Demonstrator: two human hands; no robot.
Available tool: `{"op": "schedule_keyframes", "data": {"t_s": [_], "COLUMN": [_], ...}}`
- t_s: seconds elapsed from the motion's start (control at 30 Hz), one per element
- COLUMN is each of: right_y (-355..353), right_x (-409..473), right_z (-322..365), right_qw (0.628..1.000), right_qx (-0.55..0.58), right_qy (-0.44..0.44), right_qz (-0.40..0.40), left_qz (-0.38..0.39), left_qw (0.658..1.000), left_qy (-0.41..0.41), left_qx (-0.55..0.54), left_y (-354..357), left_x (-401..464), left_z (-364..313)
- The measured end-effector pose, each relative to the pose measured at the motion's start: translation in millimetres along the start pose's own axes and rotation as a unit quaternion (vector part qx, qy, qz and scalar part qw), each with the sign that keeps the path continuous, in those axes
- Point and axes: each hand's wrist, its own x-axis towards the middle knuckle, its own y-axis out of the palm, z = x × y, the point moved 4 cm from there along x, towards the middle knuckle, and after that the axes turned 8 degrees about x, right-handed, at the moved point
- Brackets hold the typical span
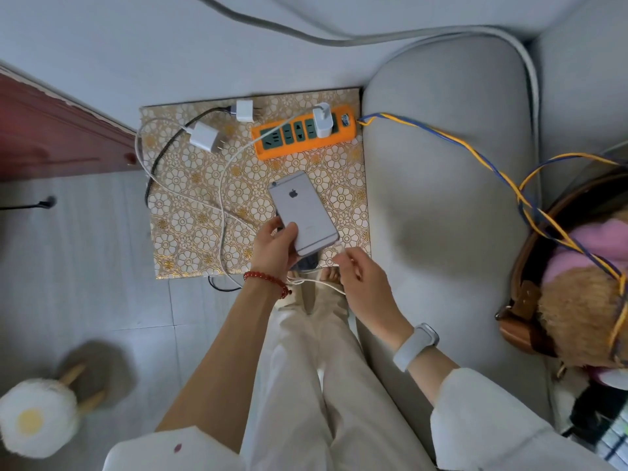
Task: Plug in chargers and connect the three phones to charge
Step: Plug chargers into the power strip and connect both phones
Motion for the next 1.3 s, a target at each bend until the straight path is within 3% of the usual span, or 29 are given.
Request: {"op": "schedule_keyframes", "data": {"t_s": [0.33,0.87,1.0,1.2,1.3], "right_y": [19.3,21.9,21.7,14.9,13.8], "right_x": [4.5,6.2,7.2,12.7,14.9], "right_z": [20.8,29.8,30.0,32.7,29.9], "right_qw": [0.993,0.976,0.983,0.999,0.999], "right_qx": [0.116,0.213,0.175,0.049,-0.009], "right_qy": [0.013,0.047,0.046,-0.004,0.021], "right_qz": [0.004,0.007,-0.006,0.015,0.033], "left_qz": [0.008,0.015,0.010,-0.009,-0.012], "left_qw": [0.996,0.980,0.981,0.995,0.999], "left_qy": [0.000,-0.036,-0.029,0.007,0.019], "left_qx": [-0.094,-0.196,-0.190,-0.096,-0.030], "left_y": [-4.0,-2.5,-3.1,-5.4,-6.0], "left_x": [-6.9,-13.4,-15.3,-16.6,-15.5], "left_z": [-11.0,-12.4,-11.9,-13.1,-13.1]}}
